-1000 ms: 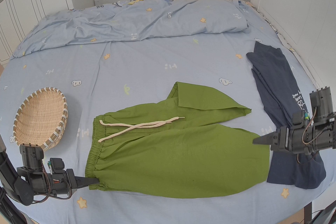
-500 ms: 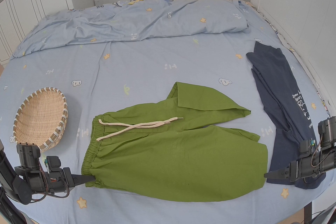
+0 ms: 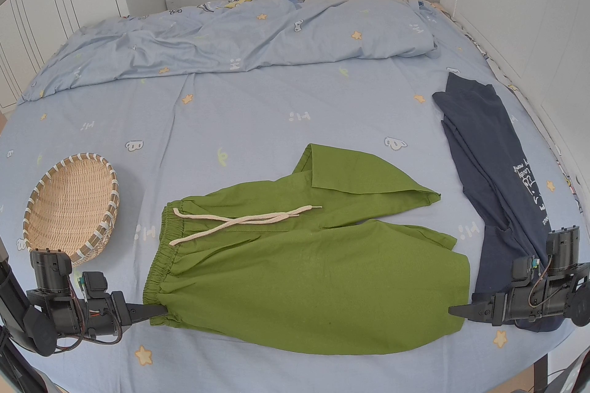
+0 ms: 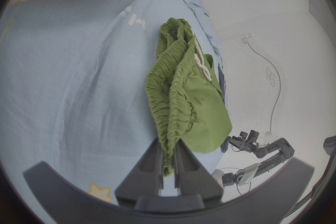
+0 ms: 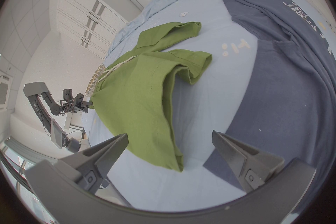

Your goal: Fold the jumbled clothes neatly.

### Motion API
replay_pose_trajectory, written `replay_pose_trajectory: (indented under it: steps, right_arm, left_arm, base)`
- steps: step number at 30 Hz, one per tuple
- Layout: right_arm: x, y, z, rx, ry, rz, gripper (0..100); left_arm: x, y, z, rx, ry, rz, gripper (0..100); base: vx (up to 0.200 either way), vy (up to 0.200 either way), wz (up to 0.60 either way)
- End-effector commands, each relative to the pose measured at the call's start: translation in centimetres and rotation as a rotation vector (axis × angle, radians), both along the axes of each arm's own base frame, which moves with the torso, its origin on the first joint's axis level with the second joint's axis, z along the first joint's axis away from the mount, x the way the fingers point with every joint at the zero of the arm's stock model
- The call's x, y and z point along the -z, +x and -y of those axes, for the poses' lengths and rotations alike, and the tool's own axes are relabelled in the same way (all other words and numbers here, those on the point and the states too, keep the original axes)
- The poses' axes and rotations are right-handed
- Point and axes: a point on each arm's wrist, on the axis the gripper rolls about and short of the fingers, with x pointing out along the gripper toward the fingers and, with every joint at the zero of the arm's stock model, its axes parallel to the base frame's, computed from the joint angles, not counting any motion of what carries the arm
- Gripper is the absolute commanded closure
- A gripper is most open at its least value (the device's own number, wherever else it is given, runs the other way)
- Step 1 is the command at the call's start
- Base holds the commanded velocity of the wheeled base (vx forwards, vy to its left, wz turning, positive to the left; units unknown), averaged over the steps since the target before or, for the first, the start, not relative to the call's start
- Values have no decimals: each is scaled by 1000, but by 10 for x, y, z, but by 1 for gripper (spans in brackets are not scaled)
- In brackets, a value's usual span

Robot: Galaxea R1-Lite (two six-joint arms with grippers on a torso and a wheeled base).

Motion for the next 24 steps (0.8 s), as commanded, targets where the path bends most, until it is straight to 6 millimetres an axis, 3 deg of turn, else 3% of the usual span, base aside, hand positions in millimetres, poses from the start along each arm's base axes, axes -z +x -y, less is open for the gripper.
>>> replay_pose_trajectory:
  steps: [1,5,22,23,24]
  right_arm:
    - [43,-10,-5,-48,24,-131,0]
    - [51,-4,-9,-76,38,-131,0]
    - [50,1,-10,-130,110,-87,0]
    - [53,2,-10,-129,110,-90,100]
    - [53,2,-10,-129,110,-90,100]
  left_arm:
    - [2,4,-1,-2,-2,-4,100]
    - [1,4,-1,-2,-1,-2,100]
    - [1,4,-1,0,-1,-2,100]
    - [2,3,-1,0,-2,-4,100]
    - [2,3,-1,0,-2,-4,100]
  base:
    - [0,0,0]
    - [0,0,0]
    - [0,0,0]
    - [0,0,0]
    - [0,0,0]
